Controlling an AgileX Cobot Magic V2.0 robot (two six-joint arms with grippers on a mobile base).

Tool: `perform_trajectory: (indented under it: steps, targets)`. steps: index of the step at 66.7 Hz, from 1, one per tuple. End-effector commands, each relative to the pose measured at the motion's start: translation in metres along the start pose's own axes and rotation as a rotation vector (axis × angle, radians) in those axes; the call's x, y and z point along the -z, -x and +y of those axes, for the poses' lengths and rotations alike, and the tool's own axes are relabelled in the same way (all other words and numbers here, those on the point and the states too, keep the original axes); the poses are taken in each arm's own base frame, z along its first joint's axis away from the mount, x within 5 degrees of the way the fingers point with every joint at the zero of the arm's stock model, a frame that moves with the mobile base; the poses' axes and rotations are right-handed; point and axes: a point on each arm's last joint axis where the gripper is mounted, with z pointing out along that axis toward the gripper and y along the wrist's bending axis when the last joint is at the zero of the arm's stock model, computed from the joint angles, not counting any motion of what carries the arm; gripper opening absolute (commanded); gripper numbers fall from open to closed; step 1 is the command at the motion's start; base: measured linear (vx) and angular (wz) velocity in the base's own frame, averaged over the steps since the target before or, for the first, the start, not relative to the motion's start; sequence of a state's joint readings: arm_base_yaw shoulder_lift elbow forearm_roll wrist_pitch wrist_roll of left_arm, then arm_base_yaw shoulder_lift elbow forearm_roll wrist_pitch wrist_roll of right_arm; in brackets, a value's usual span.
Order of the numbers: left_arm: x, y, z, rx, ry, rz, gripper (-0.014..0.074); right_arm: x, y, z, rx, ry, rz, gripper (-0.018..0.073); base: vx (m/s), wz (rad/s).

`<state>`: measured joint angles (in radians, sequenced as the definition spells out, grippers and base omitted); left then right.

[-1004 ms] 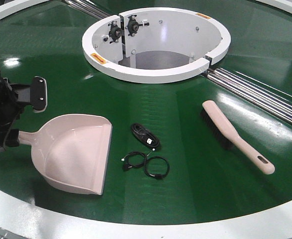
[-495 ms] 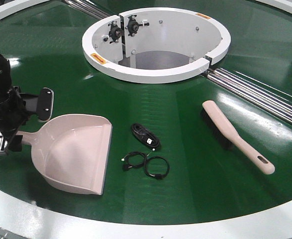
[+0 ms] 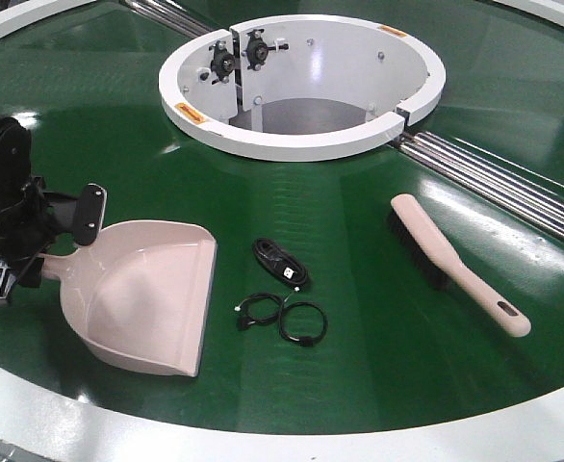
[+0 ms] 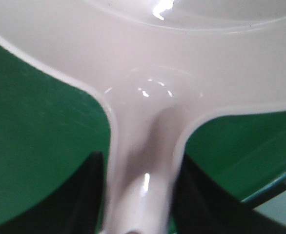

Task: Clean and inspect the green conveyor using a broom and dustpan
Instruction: 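Lower the left gripper onto the pink dustpan handle and grasp it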

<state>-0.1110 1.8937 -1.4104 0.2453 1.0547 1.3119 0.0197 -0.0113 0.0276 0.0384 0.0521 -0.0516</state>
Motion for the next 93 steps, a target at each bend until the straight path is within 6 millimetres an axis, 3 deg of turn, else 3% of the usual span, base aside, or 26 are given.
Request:
perform_trajectory:
  steps: [1,12,44,65,93]
  targets:
    - [0.027,-0.001,0.004,-0.025,0.091,0.023,0.0125,0.001,0.007,-0.001,0.005,-0.011,-0.085,-0.0008,0.0,0.0]
    - [0.037,0.01,0.004,-0.069,0.141,0.031,-0.001,0.001,0.007,-0.001,0.005,-0.011,-0.085,-0.0008,0.0,0.0]
    - [0.047,0.02,0.001,-0.082,0.159,0.029,-0.0006,0.001,0.007,-0.001,0.005,-0.011,-0.085,-0.0008,0.0,0.0]
    - [0.075,0.024,0.016,0.003,0.222,-0.031,-0.0006,0.001,0.007,-0.001,0.005,-0.011,-0.085,-0.0008,0.0,0.0]
    - [0.067,0.042,0.014,-0.047,0.166,-0.024,-0.0006,0.001,0.007,-0.001,0.005,-0.011,-0.085,-0.0008,0.0,0.0]
